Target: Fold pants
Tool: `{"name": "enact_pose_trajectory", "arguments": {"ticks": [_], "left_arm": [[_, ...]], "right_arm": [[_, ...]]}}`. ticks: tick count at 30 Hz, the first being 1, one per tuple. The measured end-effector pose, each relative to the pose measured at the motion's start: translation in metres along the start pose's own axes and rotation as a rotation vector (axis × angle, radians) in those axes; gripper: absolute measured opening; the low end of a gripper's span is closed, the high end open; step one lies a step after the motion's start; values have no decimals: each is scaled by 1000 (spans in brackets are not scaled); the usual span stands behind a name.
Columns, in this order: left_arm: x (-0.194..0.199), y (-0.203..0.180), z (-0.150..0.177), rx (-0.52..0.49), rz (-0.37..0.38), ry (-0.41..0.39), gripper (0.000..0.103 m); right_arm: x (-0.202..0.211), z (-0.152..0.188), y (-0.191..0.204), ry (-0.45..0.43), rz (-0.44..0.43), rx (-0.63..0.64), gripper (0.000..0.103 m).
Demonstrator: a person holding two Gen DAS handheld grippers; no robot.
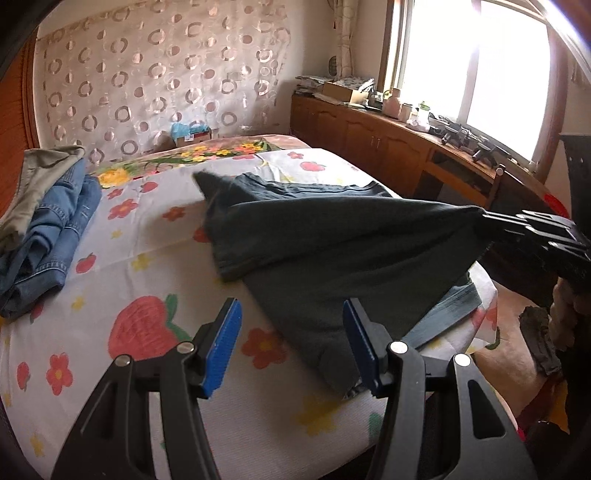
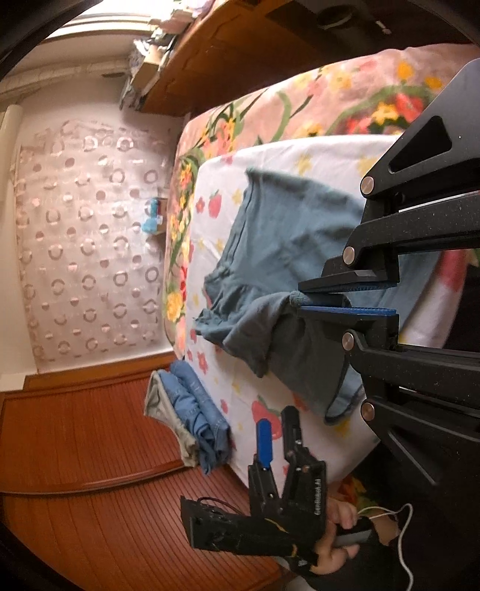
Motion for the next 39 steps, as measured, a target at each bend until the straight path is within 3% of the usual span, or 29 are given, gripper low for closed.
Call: {"name": "enact_pose_trajectory", "arguments": {"ticks": [8, 23, 30, 39], "left_arm": [[-7, -10, -5, -21, 11, 11, 56], [-14, -9, 2, 3, 5, 25, 56], [-8, -3, 1, 17, -14, 5, 56], [3, 9, -3, 34, -50, -32, 56]], "right_arm": [[13, 20, -23, 14, 33, -46, 4], [-6, 59, -53, 102, 80, -127, 5], [-3, 53, -53, 93, 90, -117, 15], [-9, 19, -33, 55, 67, -53, 26]]}}
Point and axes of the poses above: each gripper's, at about its wrist camera, not at the fingertips, and x roughly against the way its jaws point, y to its left, z to its underside, the point moved 9 cm from there along -x, roughly the way its jaws point, and after that the axes turned 12 degrees about -x, right-handed, at the moved point
